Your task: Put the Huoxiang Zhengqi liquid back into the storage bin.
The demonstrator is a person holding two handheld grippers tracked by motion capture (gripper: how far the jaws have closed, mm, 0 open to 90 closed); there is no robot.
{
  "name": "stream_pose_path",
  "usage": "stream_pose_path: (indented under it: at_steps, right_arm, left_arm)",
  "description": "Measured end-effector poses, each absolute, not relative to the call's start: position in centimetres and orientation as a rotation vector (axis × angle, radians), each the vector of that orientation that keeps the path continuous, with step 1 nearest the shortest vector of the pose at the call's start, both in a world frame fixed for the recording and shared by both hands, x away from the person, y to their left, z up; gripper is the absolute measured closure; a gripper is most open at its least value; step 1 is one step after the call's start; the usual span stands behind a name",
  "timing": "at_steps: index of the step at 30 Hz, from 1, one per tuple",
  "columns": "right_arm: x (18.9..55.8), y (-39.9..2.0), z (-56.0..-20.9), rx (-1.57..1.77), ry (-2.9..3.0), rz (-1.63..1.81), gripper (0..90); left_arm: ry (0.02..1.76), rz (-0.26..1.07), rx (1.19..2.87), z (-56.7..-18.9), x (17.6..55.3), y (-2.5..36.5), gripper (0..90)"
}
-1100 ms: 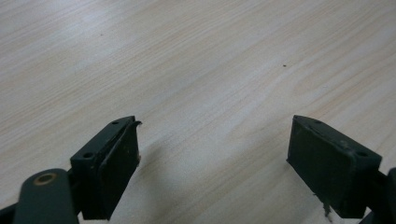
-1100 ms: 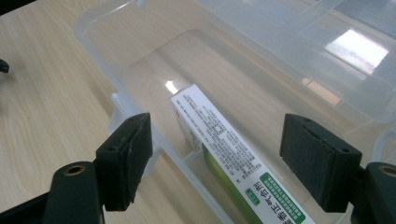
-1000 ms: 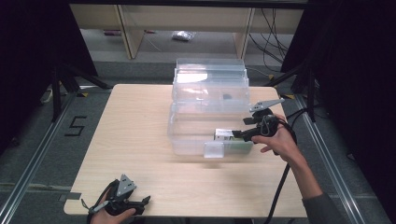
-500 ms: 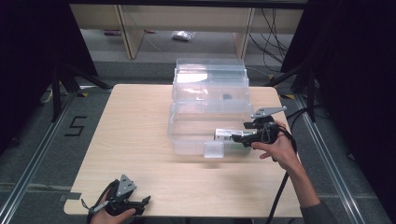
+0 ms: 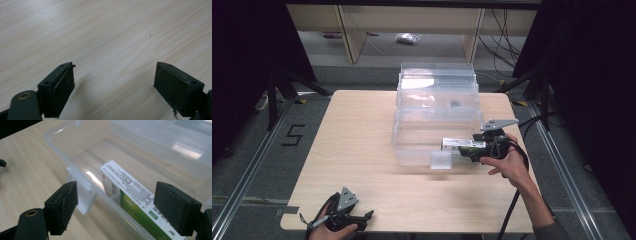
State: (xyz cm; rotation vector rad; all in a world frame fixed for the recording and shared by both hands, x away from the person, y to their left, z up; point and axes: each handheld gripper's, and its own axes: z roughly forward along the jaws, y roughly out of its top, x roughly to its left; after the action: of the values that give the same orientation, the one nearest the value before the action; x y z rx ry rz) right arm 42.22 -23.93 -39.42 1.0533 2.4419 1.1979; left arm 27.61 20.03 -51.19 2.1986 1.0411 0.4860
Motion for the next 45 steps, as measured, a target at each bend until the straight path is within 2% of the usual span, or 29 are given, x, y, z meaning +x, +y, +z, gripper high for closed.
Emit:
stream_pose_path:
  at_steps: [9, 20, 44, 45]
  right_arm:
    - [41.6, -23.4, -39.2, 1.018, 2.422, 1.219, 16.7]
    - [40.8, -22.8, -39.4, 1.042, 2.427, 1.255, 16.7]
    - [38.9, -22.3, -40.7, 1.01, 2.438, 1.228, 16.7]
    - [38.5, -22.1, -40.7, 1.084, 2.443, 1.223, 16.6]
  left_arm:
    - [1.048, 0.478, 2.192, -51.2, 27.5, 20.0, 15.9]
    - [1.009, 0.509, 2.204, -51.1, 27.8, 20.1, 15.9]
    - [1.033, 0.49, 2.197, -51.1, 27.5, 20.0, 15.9]
    - [1.033, 0.49, 2.197, -51.1, 27.5, 20.0, 15.9]
